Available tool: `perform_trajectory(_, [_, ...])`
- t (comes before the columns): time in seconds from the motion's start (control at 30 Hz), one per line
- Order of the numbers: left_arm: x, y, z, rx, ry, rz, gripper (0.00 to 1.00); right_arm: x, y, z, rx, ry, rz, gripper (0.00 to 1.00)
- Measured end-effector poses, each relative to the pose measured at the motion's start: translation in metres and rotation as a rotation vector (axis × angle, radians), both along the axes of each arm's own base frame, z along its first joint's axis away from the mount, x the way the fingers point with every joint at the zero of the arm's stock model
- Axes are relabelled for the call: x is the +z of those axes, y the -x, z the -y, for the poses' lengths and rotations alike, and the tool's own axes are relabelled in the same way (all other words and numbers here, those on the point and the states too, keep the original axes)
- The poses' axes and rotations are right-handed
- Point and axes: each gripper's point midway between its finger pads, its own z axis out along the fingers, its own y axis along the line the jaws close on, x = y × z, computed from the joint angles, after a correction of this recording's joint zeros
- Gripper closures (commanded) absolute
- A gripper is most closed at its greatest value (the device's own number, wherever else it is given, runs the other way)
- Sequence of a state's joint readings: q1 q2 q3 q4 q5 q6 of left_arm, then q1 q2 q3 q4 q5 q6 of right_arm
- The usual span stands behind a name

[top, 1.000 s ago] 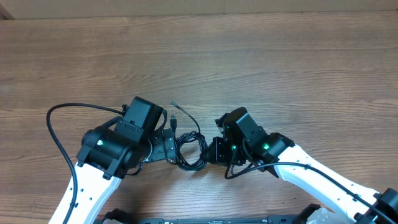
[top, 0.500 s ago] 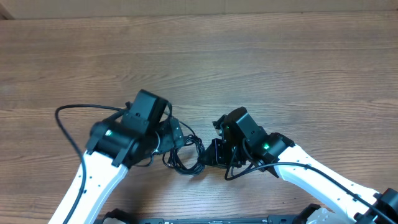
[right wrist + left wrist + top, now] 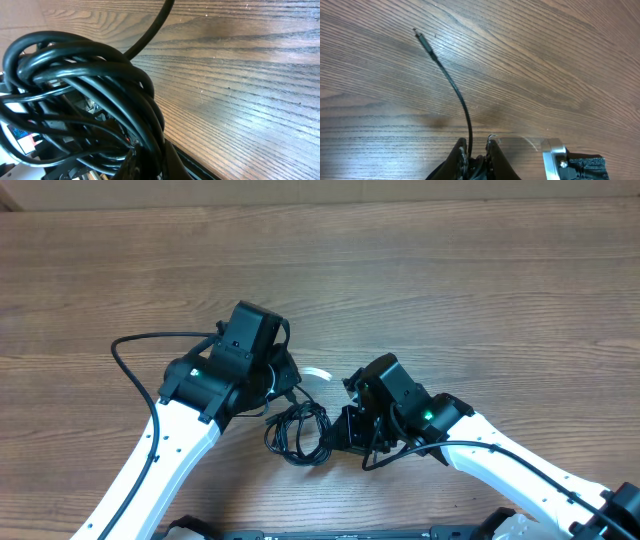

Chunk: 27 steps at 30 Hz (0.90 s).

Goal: Untangle cables
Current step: 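Move the left gripper to the coil and grasp a cable strand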

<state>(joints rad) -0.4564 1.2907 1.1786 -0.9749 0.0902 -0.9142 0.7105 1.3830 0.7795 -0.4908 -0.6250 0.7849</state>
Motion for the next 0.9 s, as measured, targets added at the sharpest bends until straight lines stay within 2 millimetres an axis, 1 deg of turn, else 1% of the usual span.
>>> perform_trajectory(0.07, [0.0, 0.0, 0.0, -0.001, 0.0, 0.0, 0.96, 0.0, 0.0, 0.0, 0.0, 0.0, 0.0, 0.96])
perform_trajectory(0.1, [0.0, 0.0, 0.0, -0.002, 0.0, 0.0, 0.94, 0.0, 0.0, 0.0, 0.0, 0.0, 0.001, 0.96])
perform_trajectory(0.13, [0.0, 0.0, 0.0, -0.006, -0.003, 0.001, 0.78, 0.0, 0.0, 0.0, 0.0, 0.0, 0.0, 0.96])
perform_trajectory(0.17, [0.0, 0.001, 0.0, -0.011, -0.006, 0.001, 0.55, 0.0, 0.0, 0.0, 0.0, 0.0, 0.001, 0.96])
perform_trajectory(0.2, [-0.001, 0.002, -0.001, -0.021, -0.012, -0.003, 0.3, 0.0, 0.0, 0.0, 0.0, 0.001, 0.001, 0.96])
perform_trajectory(0.23, [-0.003, 0.005, -0.002, -0.031, -0.022, -0.014, 0.14, 0.0, 0.0, 0.0, -0.001, 0.001, 0.001, 0.96])
perform_trajectory(0.27, [-0.004, 0.008, -0.003, -0.039, -0.03, -0.023, 0.04, 0.0, -0.001, 0.0, -0.001, 0.001, 0.002, 0.96])
perform_trajectory(0.3, [-0.005, 0.009, -0.005, -0.046, -0.041, -0.029, 0.04, 0.0, -0.001, 0.0, -0.002, 0.003, 0.003, 0.96])
perform_trajectory(0.33, [-0.006, 0.01, -0.007, -0.048, -0.051, -0.031, 0.1, 0.0, -0.001, 0.0, -0.003, 0.003, 0.003, 0.96])
perform_trajectory(0.37, [-0.006, 0.01, -0.008, -0.046, -0.056, -0.031, 0.23, -0.001, -0.001, 0.001, -0.005, 0.005, 0.005, 0.96])
perform_trajectory(0.4, [-0.006, 0.009, -0.009, -0.046, -0.059, -0.029, 0.4, -0.001, -0.002, 0.001, -0.006, 0.008, 0.008, 0.96])
perform_trajectory(0.43, [-0.006, 0.008, -0.011, -0.05, -0.062, -0.027, 0.51, -0.001, -0.002, 0.001, -0.008, 0.01, 0.008, 0.96])
perform_trajectory(0.47, [-0.006, 0.007, -0.013, -0.046, -0.062, -0.026, 0.68, -0.002, -0.002, 0.002, -0.009, 0.014, 0.009, 0.96])
perform_trajectory(0.5, [-0.006, 0.007, -0.014, -0.051, -0.061, -0.025, 0.77, -0.002, -0.002, 0.002, -0.011, 0.018, 0.01, 0.96])
perform_trajectory(0.53, [-0.006, 0.006, -0.015, -0.059, -0.058, -0.025, 0.83, -0.003, -0.002, 0.003, -0.013, 0.023, 0.009, 0.96])
perform_trajectory(0.57, [-0.006, 0.006, -0.014, -0.069, -0.057, -0.023, 0.87, -0.004, -0.002, 0.004, -0.015, 0.027, 0.009, 0.96])
perform_trajectory(0.73, [-0.005, 0.011, -0.006, -0.159, -0.034, -0.021, 0.91, -0.006, -0.003, 0.006, -0.022, 0.041, 0.011, 0.96])
perform_trajectory(0.8, [-0.005, 0.013, -0.005, -0.182, -0.031, -0.025, 0.94, -0.006, -0.003, 0.006, -0.024, 0.044, 0.012, 0.96])
perform_trajectory(0.9, [-0.007, 0.019, -0.002, -0.21, -0.033, -0.041, 0.95, -0.006, -0.004, 0.006, -0.025, 0.046, 0.013, 0.96])
